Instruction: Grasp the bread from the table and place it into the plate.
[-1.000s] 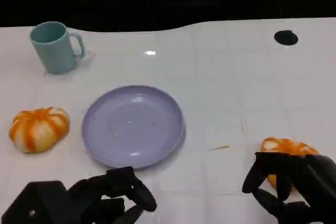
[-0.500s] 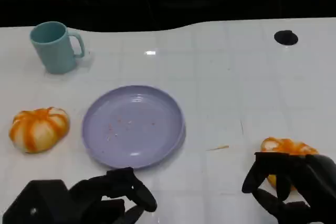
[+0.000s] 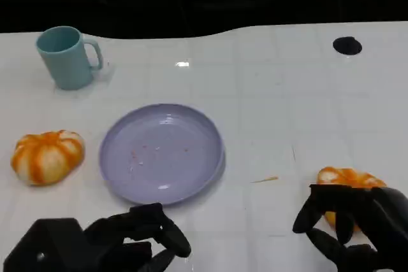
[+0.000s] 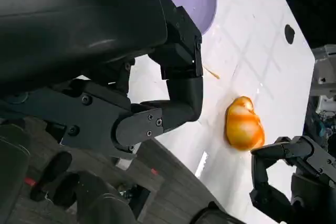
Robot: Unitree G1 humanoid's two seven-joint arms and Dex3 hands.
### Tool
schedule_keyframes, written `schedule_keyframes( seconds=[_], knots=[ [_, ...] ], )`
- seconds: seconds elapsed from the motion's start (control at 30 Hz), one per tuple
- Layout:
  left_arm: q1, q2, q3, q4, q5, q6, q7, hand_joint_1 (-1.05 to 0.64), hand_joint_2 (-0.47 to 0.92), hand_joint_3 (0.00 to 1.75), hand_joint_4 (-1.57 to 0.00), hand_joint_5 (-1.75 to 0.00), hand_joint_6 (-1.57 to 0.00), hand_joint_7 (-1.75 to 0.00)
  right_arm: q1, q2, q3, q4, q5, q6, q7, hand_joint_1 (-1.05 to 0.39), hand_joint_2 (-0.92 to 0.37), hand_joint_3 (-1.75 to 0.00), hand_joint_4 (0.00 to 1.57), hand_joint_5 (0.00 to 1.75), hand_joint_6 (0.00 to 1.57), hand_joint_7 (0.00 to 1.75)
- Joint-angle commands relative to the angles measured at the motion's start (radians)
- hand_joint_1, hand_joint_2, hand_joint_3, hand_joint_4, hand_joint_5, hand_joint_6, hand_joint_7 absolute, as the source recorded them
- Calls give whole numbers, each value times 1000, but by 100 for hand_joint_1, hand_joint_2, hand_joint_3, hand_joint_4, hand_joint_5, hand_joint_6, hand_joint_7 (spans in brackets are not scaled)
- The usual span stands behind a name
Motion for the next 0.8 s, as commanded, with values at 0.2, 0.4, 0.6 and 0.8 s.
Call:
schedule_keyframes(
  seconds=[0.2, 0.4, 0.6, 0.8],
  knots=[
    [-2, 6, 1, 6, 1, -2, 1, -36, 92, 53, -64, -175, -58, -143, -11, -14, -29, -5, -38, -31, -63, -12, -32, -109, 86, 122, 95, 70],
    [-4, 8, 5, 7, 0, -1, 0, -35, 92, 53, -64, -175, -58, -143, -13, -17, -38, -30, -114, -12, -95, -22, -36, -93, 74, 101, 85, 52],
    [-5, 10, 6, 16, -1, -6, -4, -36, 92, 53, -64, -175, -58, -143, -4, -42, -40, -107, -228, 88, -35, -36, -71, -29, 50, 62, 69, 14],
    [1, 13, 11, 17, -4, -12, -7, -37, 92, 53, -64, -175, -59, -142, 2, -64, -34, -197, -346, 207, 73, -50, -86, -6, 23, 47, 48, 0]
  ],
)
